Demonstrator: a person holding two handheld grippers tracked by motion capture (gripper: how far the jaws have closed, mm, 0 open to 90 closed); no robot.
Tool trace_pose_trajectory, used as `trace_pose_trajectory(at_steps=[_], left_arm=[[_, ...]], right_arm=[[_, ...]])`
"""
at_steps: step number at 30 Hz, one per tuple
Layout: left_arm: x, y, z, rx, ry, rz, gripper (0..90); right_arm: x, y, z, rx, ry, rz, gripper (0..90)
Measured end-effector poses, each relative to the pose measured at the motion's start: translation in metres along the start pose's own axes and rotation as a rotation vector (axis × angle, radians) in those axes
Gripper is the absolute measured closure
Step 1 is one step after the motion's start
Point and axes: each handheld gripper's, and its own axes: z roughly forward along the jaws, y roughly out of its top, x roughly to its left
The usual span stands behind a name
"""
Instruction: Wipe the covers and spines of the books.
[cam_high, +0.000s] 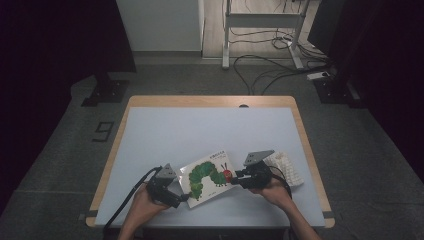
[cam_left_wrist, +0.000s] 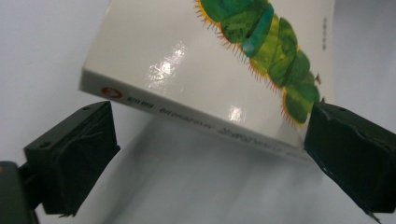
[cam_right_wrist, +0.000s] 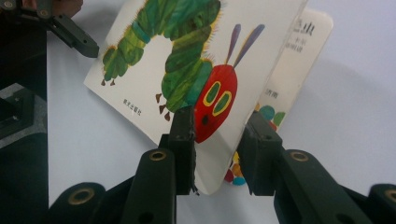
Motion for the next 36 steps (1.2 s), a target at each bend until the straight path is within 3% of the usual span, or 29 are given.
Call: trace_pose_trajectory(at_steps=[4, 11, 18, 27, 31, 36], left_arm=[[-0.006, 0.003, -0.003, -0.017, -0.008, 0.035, 14.8], [-0.012, 0.008, -0.007, -0.020, 0.014, 0.058, 22.3], [-0.012, 0.009, -0.010, -0.035, 0.014, 0.052, 26.2], [-0.010, 0.011, -0.016, -0.068, -0.009, 0.040, 36.8], [-0.008, 0.015, -0.021, -0.098, -0.029, 0.031, 45.6], [-0.008, 0.020, -0.024, -0.093, -0.027, 0.048, 49.7]], right_arm=[[0.001, -0.004, 0.000, 0.004, -0.015, -0.005, 68.2], [0.000, -0.008, 0.001, 0.003, -0.014, 0.019, 66.4], [0.000, -0.007, 0.008, 0.018, -0.031, 0.010, 51.6], [-0.011, 0.014, 0.011, -0.002, -0.095, 0.036, 33.4], [-0.017, 0.023, 0.019, 0.002, -0.090, 0.055, 31.9], [-0.019, 0.029, 0.023, -0.016, -0.053, 0.067, 37.5]])
